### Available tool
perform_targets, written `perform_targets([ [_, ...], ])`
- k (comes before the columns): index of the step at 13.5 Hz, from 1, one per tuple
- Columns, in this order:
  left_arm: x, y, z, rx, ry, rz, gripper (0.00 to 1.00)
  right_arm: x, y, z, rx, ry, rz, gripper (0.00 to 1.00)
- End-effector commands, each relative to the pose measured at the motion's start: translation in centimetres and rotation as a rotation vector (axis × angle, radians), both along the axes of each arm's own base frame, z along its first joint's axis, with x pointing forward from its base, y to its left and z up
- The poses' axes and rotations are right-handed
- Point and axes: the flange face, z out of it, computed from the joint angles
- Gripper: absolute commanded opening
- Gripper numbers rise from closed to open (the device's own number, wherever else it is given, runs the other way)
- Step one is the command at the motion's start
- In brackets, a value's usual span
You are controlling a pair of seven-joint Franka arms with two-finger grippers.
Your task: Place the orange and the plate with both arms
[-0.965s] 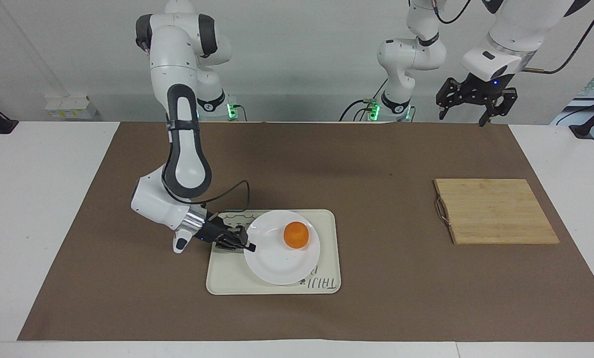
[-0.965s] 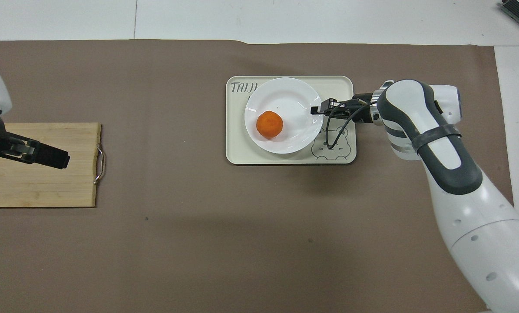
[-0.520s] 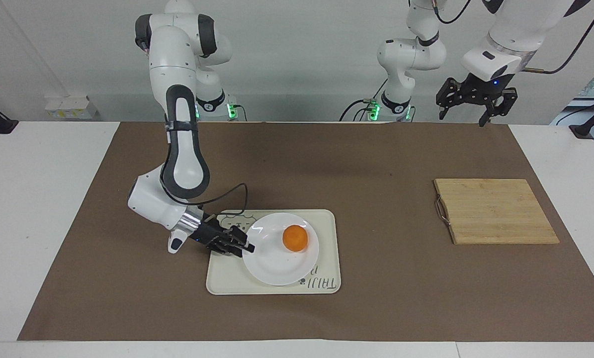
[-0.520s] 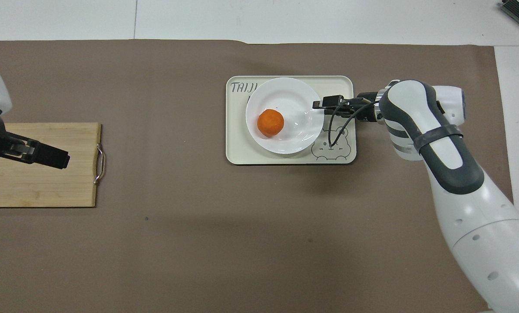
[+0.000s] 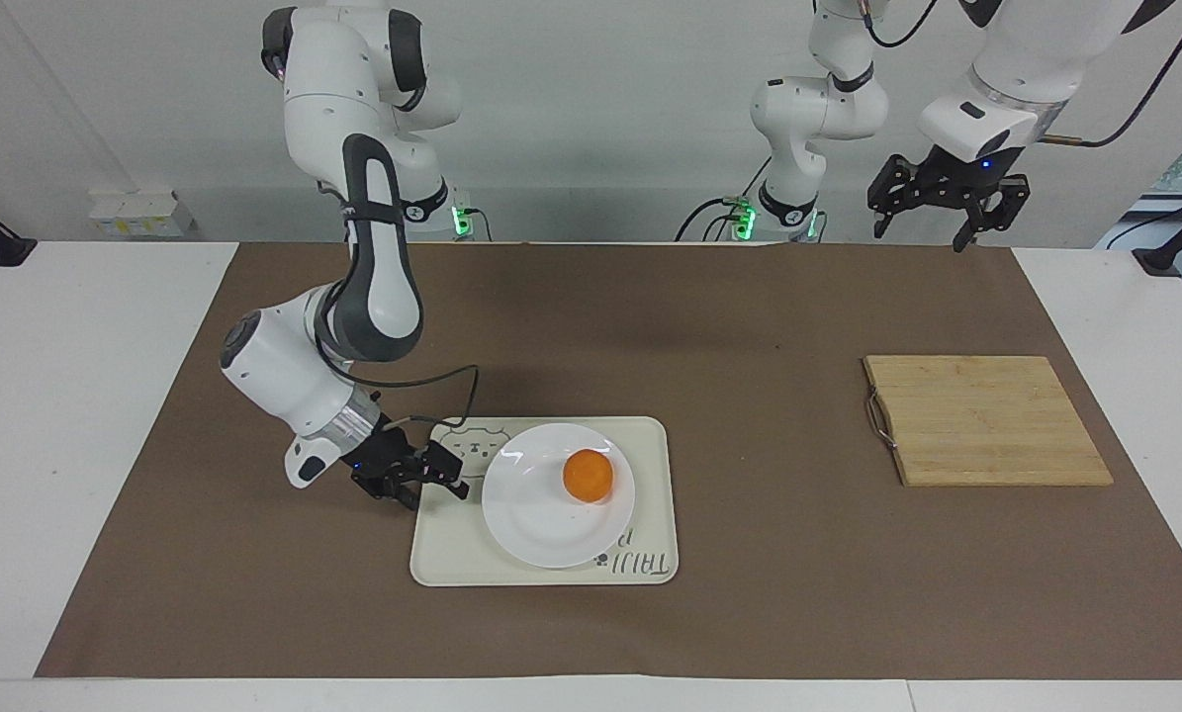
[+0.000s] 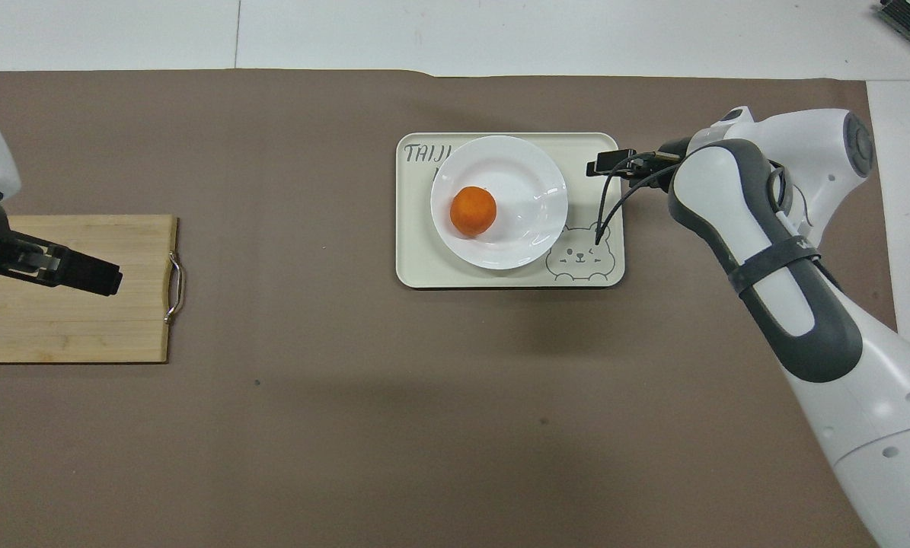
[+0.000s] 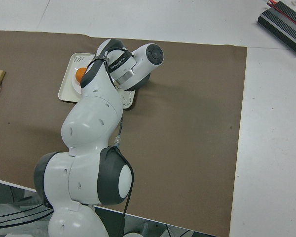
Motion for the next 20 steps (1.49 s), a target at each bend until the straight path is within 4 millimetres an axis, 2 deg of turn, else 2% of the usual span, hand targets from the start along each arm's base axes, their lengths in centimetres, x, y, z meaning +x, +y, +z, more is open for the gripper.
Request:
perform_targets([
  [1, -0.6, 0.3, 0.1, 0.016, -0.018, 0.012, 1.00, -1.1, -0.8, 5.1, -0.165, -0.015, 0.031, 1.00],
  [3, -0.6, 0.3, 0.1, 0.016, -0.016, 0.012, 1.00, -2.5, -1.3, 7.9, -0.232, 0.046, 0.075, 1.00],
  [5, -0.6, 0.3, 0.1, 0.016, -0.016, 0.012, 1.00, -4.1, -3.0, 11.1, -0.281, 0.086, 0.078, 1.00],
  [8, -0.6, 0.3, 0.1, 0.016, -0.018, 0.012, 1.00, -6.0, -4.1, 14.6, -0.390, 0.112, 0.089, 1.00],
  [10, -0.6, 0.3, 0.1, 0.016, -0.018, 0.012, 1.00, -7.7, -4.9, 16.9, -0.405, 0.154, 0.076, 1.00],
  [14, -0.6, 0.3, 0.1, 0.016, -0.016, 0.012, 1.00, -10.8, -8.2, 21.5, -0.410, 0.189, 0.015, 1.00],
  [20, -0.6, 0.3, 0.1, 0.016, -0.016, 0.013, 1.00, -15.9, -9.5, 26.9, -0.407, 0.249, -0.034, 1.00],
])
